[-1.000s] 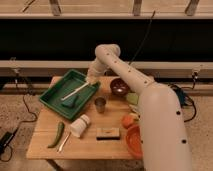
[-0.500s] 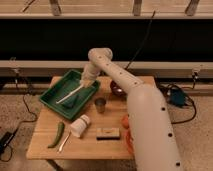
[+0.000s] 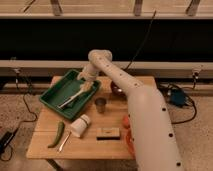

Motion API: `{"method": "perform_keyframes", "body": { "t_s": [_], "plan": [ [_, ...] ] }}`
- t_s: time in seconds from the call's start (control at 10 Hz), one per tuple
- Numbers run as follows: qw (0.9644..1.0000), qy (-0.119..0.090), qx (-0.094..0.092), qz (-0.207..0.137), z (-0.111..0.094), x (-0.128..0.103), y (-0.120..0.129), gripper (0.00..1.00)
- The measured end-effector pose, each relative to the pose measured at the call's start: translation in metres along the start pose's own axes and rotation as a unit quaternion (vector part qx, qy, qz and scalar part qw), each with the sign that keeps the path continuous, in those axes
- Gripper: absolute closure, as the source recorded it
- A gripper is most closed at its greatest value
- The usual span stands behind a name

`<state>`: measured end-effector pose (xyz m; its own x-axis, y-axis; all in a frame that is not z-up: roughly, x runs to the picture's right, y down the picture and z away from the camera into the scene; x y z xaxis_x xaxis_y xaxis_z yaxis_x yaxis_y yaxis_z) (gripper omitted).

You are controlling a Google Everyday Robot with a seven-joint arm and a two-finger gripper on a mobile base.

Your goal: Place brush in tray

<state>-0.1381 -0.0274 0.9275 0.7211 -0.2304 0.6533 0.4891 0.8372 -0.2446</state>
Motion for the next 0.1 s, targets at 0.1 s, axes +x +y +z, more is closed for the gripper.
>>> {"method": "perform_keyframes", "body": {
  "t_s": [0.1],
  "plan": [
    [1.0000, -0.001, 0.000, -0.001, 0.0006, -0.0014, -0.0004, 0.20]
  ]
}}
